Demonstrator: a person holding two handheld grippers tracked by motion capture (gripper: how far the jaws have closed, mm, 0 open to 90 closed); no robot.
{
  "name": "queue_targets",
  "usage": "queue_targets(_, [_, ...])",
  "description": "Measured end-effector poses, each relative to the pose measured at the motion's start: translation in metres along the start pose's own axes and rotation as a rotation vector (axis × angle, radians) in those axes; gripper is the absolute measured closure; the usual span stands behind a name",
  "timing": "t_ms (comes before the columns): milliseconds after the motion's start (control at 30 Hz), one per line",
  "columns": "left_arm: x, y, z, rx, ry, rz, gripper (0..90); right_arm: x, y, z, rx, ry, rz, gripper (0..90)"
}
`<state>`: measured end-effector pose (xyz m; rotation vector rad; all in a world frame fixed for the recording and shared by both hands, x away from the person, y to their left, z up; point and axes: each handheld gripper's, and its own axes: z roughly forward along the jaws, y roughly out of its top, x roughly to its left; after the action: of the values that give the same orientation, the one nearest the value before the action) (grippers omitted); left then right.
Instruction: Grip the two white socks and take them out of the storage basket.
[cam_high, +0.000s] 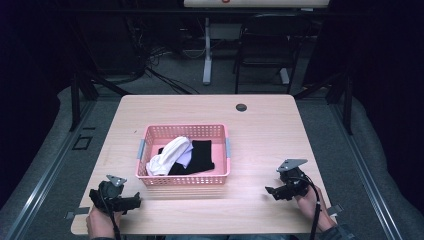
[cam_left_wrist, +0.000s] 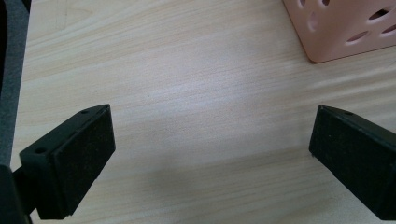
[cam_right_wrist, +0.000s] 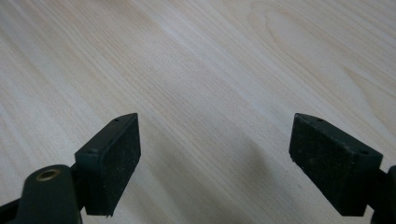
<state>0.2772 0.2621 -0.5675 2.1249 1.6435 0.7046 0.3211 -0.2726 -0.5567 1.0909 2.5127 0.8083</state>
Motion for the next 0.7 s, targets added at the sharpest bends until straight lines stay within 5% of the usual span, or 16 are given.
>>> queue_targets(700, [0.0018, -0.0015, -0.0019, 0.002, -0.008, -0.008, 0.5, -0.0001, 0.0005, -0.0001, 0.003, -0.015, -0.016, 16.6])
